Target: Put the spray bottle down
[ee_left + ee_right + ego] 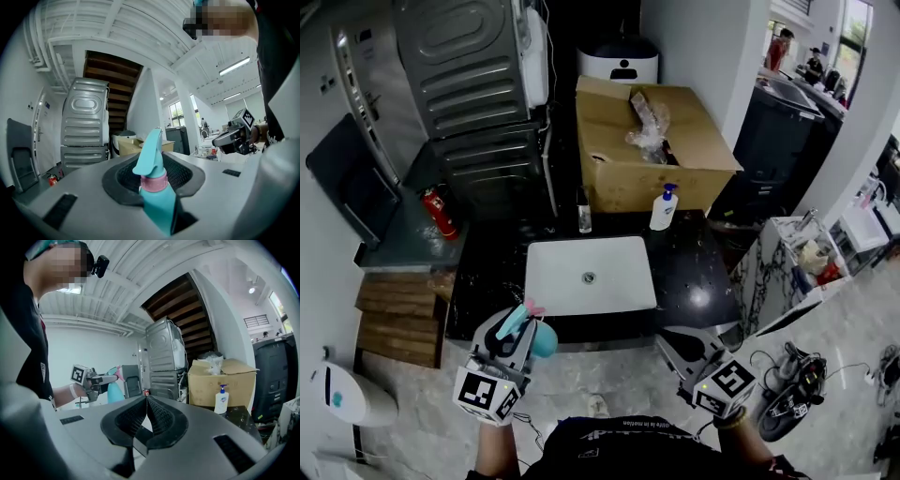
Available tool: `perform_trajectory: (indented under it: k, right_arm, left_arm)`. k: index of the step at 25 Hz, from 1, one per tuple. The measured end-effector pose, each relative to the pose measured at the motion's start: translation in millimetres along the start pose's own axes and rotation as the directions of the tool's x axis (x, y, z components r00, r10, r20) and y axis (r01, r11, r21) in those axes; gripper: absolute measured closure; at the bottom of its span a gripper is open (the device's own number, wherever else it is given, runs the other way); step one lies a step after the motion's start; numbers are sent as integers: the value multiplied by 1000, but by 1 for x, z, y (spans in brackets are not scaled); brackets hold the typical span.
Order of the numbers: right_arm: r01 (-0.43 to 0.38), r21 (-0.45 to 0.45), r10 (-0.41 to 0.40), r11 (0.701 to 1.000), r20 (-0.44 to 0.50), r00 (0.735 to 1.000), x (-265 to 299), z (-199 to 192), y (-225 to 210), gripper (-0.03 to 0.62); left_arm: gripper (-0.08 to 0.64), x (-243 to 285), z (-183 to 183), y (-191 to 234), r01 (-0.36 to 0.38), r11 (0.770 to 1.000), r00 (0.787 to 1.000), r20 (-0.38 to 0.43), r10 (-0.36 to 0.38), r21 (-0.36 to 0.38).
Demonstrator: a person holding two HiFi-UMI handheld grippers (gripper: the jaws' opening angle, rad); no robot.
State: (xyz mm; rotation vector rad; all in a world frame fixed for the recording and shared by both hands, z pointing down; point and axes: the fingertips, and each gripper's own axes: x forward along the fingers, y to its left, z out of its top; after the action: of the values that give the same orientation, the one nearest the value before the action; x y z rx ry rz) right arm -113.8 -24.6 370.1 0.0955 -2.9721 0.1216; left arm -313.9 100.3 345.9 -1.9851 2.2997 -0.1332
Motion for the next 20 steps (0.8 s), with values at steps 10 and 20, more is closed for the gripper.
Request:
perform_trajectory:
  k: [10,20]
  right_arm:
    - [75,22,-74,997,-28,997,41,11,-36,552]
    - [110,61,-109,992,-15,994,30,7,-110,552]
  left_arm:
    - [425,58,-24,47,56,998,998,-19,-57,-30]
    - [425,138,-21,10,123,992,992,-17,-123,-25]
